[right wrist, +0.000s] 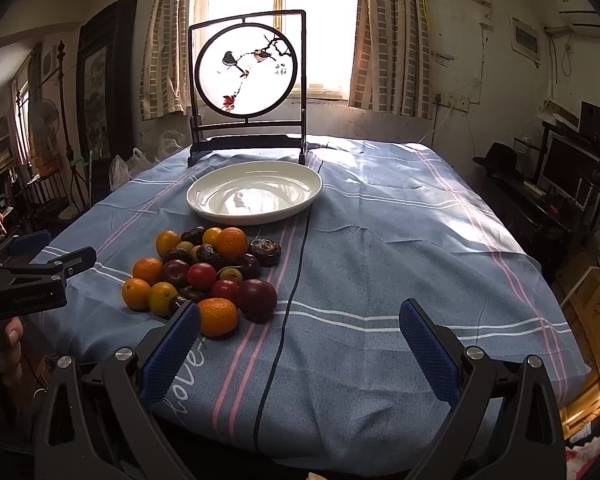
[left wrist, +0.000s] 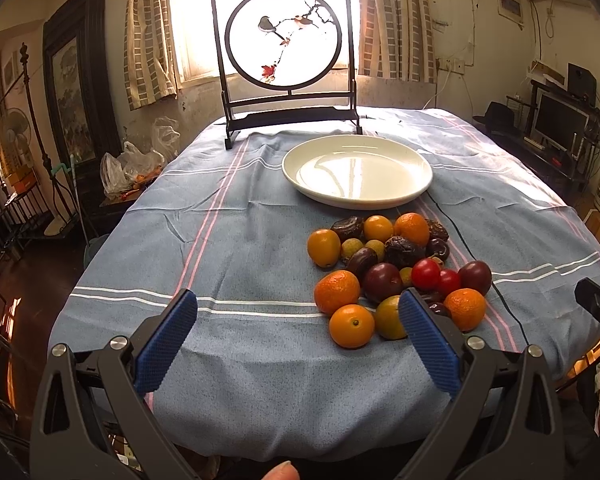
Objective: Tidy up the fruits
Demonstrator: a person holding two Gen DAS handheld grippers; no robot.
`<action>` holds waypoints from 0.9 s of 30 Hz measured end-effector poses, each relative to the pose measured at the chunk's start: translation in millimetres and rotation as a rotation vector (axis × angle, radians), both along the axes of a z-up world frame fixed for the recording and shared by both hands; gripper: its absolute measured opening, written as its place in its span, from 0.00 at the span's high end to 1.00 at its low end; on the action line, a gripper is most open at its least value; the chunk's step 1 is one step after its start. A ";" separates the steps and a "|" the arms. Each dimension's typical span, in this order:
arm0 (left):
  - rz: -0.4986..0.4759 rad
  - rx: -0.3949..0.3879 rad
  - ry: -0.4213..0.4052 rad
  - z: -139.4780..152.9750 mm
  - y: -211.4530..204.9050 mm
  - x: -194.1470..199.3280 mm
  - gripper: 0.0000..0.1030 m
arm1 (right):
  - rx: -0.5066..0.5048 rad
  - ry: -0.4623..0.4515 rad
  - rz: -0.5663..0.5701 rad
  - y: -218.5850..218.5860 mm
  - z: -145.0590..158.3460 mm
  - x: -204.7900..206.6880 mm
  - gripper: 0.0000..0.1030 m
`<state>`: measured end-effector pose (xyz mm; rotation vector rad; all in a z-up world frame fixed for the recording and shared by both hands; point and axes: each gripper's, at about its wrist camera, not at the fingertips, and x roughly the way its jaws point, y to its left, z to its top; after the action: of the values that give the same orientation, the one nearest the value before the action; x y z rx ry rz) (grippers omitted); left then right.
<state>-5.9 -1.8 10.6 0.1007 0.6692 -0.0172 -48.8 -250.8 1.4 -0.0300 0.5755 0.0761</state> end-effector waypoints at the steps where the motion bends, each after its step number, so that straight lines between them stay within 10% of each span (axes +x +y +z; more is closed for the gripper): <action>1: 0.000 0.000 -0.001 1.2 -0.1 -0.1 0.04 | 0.000 0.000 0.000 0.0 0.0 0.0 0.04; 27: 0.003 -0.007 -0.001 0.3 2.0 -1.0 0.04 | 0.019 0.011 0.002 -0.2 -4.6 0.7 0.04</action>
<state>-6.9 0.2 10.9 0.0926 0.6681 -0.0167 -48.1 -251.1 -3.3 -0.0113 0.5853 0.0840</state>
